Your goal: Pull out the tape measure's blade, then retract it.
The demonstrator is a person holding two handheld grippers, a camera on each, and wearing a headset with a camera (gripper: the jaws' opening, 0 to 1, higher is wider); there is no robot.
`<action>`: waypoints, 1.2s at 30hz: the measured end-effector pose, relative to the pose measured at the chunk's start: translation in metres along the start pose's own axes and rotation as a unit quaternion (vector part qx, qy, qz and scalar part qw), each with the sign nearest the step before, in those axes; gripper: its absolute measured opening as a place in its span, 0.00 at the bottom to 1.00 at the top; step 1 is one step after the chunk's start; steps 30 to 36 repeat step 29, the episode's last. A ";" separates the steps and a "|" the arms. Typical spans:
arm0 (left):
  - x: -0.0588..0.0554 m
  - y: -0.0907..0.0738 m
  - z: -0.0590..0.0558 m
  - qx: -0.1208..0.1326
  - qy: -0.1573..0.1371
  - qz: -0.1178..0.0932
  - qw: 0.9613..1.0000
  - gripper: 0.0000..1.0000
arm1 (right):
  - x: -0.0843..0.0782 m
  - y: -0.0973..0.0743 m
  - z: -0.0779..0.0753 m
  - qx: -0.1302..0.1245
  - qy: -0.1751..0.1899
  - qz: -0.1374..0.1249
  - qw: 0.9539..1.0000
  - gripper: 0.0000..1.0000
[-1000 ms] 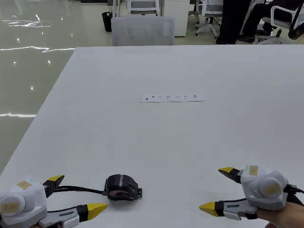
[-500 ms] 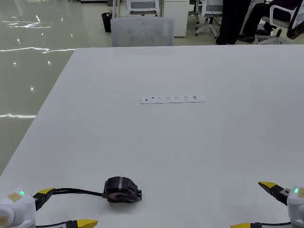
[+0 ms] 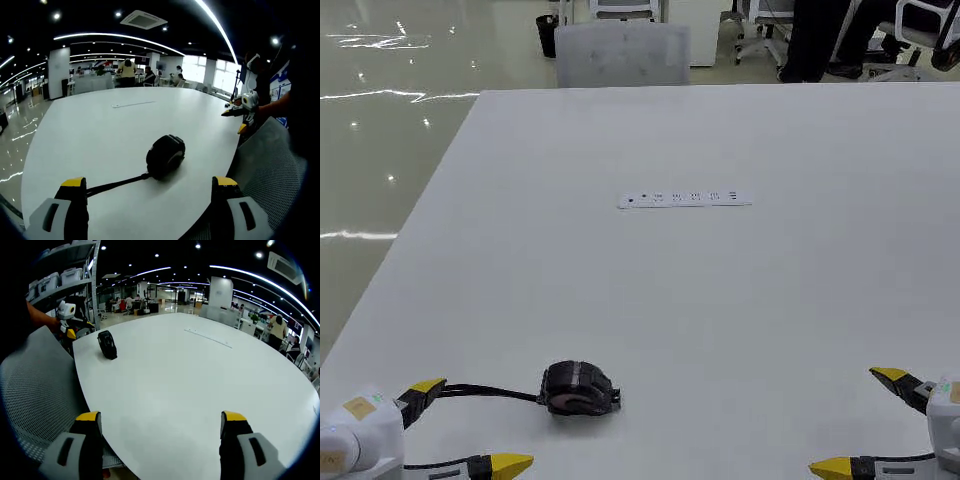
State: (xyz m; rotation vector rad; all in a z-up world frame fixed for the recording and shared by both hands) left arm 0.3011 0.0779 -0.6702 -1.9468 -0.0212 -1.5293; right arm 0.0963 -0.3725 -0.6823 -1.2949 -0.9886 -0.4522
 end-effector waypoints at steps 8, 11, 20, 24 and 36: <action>-0.004 -0.003 -0.005 -0.010 -0.009 0.008 1.000 1.00 | 0.000 0.001 -0.001 0.002 -0.002 0.001 1.000 1.00; -0.003 -0.005 -0.006 -0.007 0.000 -0.005 1.000 1.00 | 0.001 0.001 0.000 0.005 -0.007 0.002 1.000 1.00; 0.005 -0.002 -0.003 -0.007 -0.012 -0.017 1.000 1.00 | 0.005 0.000 -0.001 0.007 -0.017 -0.026 0.999 1.00; 0.011 0.000 -0.002 -0.007 0.013 -0.040 0.999 1.00 | 0.000 0.001 -0.002 0.005 -0.002 -0.019 1.000 1.00; 0.013 -0.001 -0.002 -0.008 0.008 -0.037 0.999 1.00 | -0.001 0.004 0.003 0.022 0.009 -0.018 1.000 1.00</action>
Point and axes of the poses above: the centre of the closed fingertips' face, and the gripper's own axes: y roughly forward along the fingers, z roughly to its left, x roughly out of its top, the point moved 8 cm from there along -y, roughly backward along the fingers, and after that the axes turned 1 degree about -z, right-handed, at the moved point
